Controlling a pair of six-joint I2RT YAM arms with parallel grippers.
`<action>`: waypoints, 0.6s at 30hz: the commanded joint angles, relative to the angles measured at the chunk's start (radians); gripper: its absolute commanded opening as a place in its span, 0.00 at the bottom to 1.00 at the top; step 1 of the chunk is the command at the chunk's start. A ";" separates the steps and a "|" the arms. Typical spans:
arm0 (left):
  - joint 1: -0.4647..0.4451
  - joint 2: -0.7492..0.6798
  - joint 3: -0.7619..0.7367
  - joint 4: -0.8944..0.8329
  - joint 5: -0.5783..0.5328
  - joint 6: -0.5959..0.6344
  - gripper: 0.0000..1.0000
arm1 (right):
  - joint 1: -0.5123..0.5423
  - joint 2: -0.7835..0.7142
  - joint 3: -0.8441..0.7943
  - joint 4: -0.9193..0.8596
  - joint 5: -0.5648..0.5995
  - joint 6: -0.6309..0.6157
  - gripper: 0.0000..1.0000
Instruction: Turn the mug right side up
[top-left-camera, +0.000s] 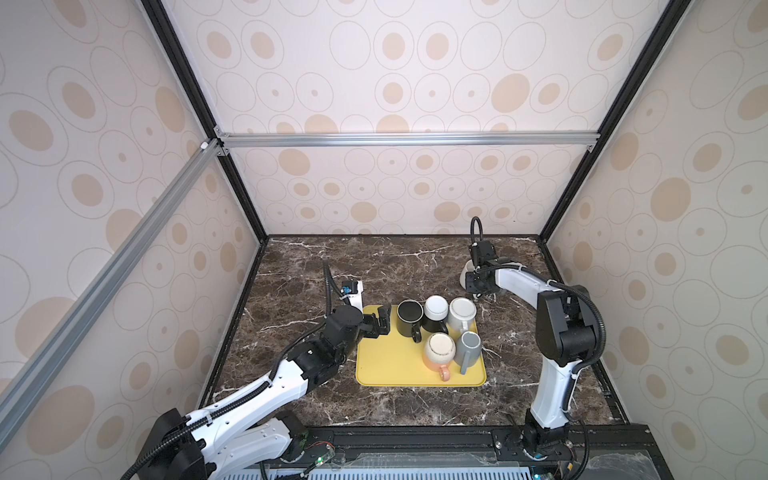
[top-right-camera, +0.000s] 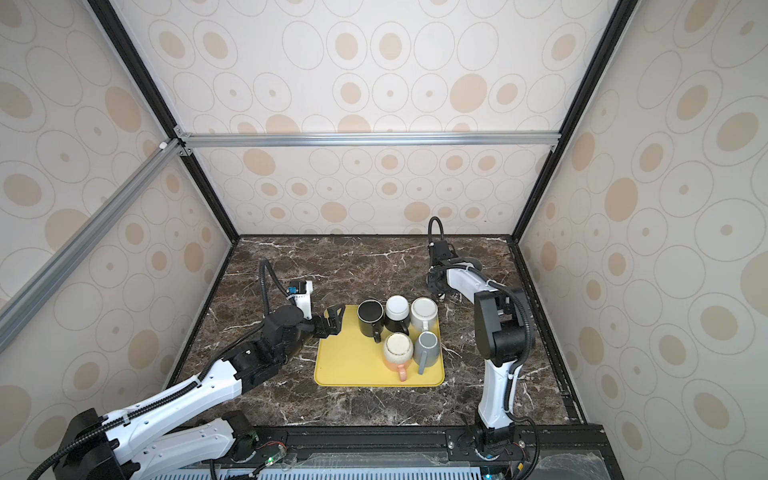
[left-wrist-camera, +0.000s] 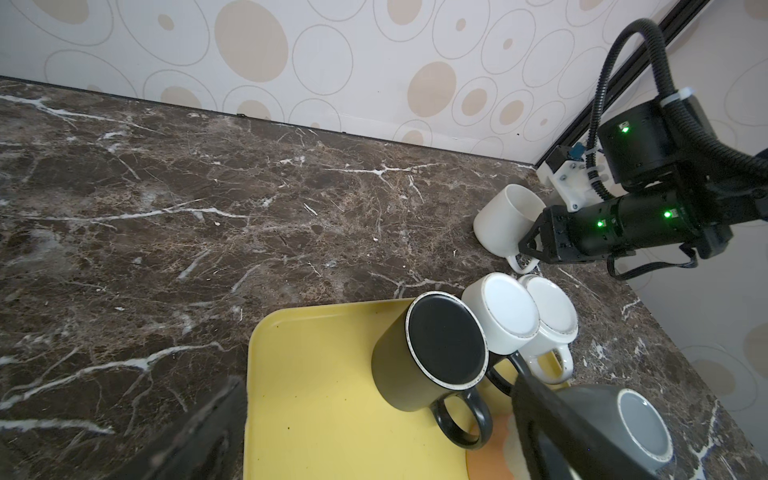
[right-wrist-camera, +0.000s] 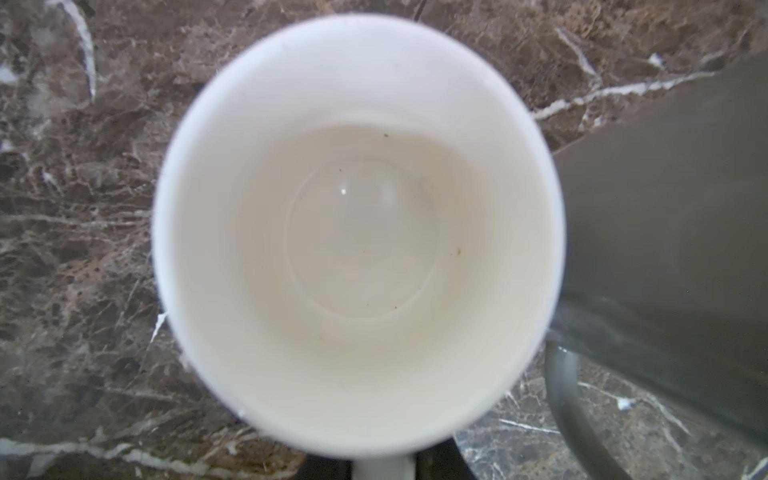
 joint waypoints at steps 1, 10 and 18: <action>0.008 -0.007 -0.008 0.008 0.000 -0.009 1.00 | -0.009 -0.021 -0.009 0.020 0.001 0.008 0.30; 0.007 -0.019 -0.015 0.001 -0.005 -0.006 1.00 | -0.007 -0.092 -0.009 -0.024 -0.006 0.009 0.36; 0.007 0.034 0.030 -0.040 0.003 0.023 1.00 | 0.004 -0.341 -0.086 -0.066 -0.020 0.000 0.45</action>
